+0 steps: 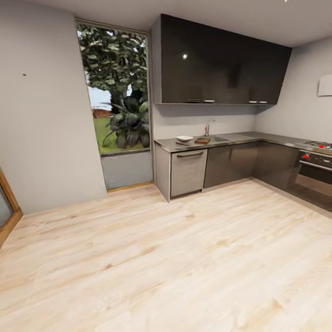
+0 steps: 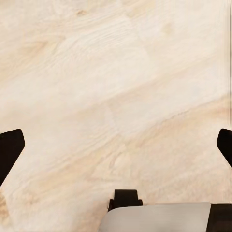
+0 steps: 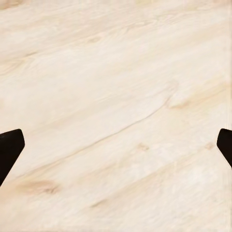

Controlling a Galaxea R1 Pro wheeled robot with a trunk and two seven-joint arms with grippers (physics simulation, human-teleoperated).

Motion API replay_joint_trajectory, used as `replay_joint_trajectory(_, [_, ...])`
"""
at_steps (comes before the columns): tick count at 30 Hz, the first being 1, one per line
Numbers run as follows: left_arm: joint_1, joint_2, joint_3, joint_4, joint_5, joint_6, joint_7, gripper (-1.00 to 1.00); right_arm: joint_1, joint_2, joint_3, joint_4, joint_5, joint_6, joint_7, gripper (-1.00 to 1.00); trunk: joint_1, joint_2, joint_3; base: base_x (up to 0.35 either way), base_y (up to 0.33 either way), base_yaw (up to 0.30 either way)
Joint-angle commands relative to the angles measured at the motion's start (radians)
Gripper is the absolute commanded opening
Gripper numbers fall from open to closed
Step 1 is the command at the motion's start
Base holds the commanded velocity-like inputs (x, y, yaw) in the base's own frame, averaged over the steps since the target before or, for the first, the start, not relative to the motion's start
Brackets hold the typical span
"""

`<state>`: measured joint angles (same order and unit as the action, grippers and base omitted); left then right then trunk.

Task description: In the kitchen, take the Vidalia onion out of the sink, dice it on the chopping board with the paring knife, put the diced onion into the bowl on the countertop, then place both the paring knife and the chopping board into the sink.

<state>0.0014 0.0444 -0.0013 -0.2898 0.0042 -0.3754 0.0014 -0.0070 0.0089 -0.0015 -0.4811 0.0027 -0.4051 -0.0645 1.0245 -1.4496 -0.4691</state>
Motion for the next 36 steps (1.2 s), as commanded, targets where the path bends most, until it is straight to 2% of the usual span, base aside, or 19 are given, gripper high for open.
replay_joint_trajectory(1, [0.0, 0.0, 0.0, 0.0, 0.0, -0.002, 0.0, 1.0, -0.001, 0.0, 0.0, 0.001, 0.0, -0.003, -0.003, 1.0, 0.001, 0.0, -0.001, 0.302, -0.173, -0.148])
replay_joint_trajectory(19, [0.0, 0.004, 0.001, 0.001, 0.0, -0.002, 0.002, 1.0, -0.001, 0.0, 0.0, 0.001, 0.002, -0.003, -0.003, 1.0, 0.001, 0.0, 0.008, 0.3, -0.166, -0.229])
replay_joint_trajectory(36, [0.0, 0.003, 0.0, 0.001, 0.0, -0.002, 0.002, 1.0, -0.001, 0.0, 0.0, 0.001, 0.002, -0.003, -0.003, 1.0, 0.001, 0.0, 0.009, 0.3, -0.161, -0.01])
